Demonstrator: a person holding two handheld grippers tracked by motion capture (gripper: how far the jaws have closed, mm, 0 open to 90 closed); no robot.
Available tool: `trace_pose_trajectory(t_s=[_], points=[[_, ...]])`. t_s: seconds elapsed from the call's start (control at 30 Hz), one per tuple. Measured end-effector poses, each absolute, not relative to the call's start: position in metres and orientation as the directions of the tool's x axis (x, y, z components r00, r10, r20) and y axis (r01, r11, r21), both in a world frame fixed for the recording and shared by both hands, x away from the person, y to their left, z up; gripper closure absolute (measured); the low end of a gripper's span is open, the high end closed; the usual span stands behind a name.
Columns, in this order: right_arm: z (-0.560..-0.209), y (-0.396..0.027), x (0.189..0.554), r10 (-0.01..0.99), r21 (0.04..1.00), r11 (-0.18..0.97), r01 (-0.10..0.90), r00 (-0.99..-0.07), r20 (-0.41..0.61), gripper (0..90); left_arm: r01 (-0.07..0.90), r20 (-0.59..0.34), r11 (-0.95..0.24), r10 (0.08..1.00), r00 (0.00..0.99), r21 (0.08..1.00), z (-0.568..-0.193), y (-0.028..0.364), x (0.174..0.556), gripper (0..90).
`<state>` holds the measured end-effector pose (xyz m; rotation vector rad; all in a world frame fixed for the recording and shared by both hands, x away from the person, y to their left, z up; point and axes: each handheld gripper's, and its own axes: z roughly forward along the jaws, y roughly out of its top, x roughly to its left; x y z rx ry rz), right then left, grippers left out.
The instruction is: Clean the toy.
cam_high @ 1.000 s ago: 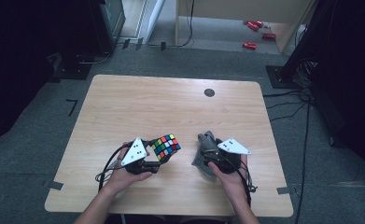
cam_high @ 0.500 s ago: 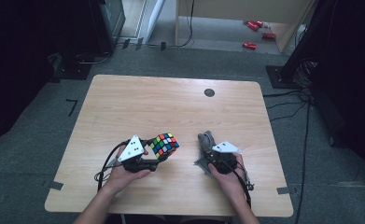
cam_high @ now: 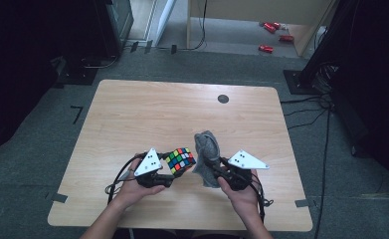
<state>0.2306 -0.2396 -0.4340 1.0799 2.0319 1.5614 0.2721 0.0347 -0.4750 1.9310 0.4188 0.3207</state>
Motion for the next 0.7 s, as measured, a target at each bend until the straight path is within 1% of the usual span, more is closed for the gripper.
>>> trace_pose_trajectory(t_s=[0.13,0.2,0.27,0.33,0.4,0.5,0.6,0.63,0.7], points=[[-0.426,-0.226,0.222,0.687,0.942,0.082,0.326,-0.703,0.184,71.2,0.113,0.047,-0.367,0.4,0.916,0.923,-0.474,0.028,0.266,34.3],[-0.429,-0.223,0.222,0.682,0.938,0.091,0.335,-0.707,0.187,71.0,0.094,0.057,-0.367,0.381,0.923,0.926,-0.472,0.027,0.263,34.3],[-0.435,-0.225,0.225,0.689,0.935,0.079,0.347,-0.697,0.2,70.9,0.076,0.073,-0.37,0.372,0.925,0.926,-0.471,0.028,0.261,34.4],[-0.441,-0.231,0.23,0.694,0.923,0.06,0.38,-0.68,0.236,71.1,0.083,0.059,-0.355,0.37,0.927,0.931,-0.469,0.03,0.262,34.5],[-0.446,-0.235,0.234,0.726,0.913,0.068,0.401,-0.648,0.231,71.1,0.088,0.049,-0.342,0.372,0.927,0.935,-0.468,0.031,0.263,34.5],[-0.449,-0.238,0.237,0.722,0.901,0.057,0.429,-0.641,0.26,70.9,0.093,0.045,-0.343,0.373,0.927,0.935,-0.468,0.032,0.264,34.5],[-0.441,-0.234,0.232,0.693,0.913,0.058,0.404,-0.675,0.254,70.2,0.085,0.072,-0.383,0.378,0.923,0.92,-0.471,0.027,0.262,34.6],[-0.437,-0.231,0.23,0.68,0.92,0.062,0.388,-0.691,0.246,70.0,0.081,0.075,-0.386,0.373,0.925,0.919,-0.471,0.026,0.262,34.6],[-0.432,-0.226,0.226,0.688,0.928,0.074,0.365,-0.693,0.218,69.8,0.073,0.072,-0.374,0.359,0.93,0.924,-0.47,0.025,0.26,34.6]])
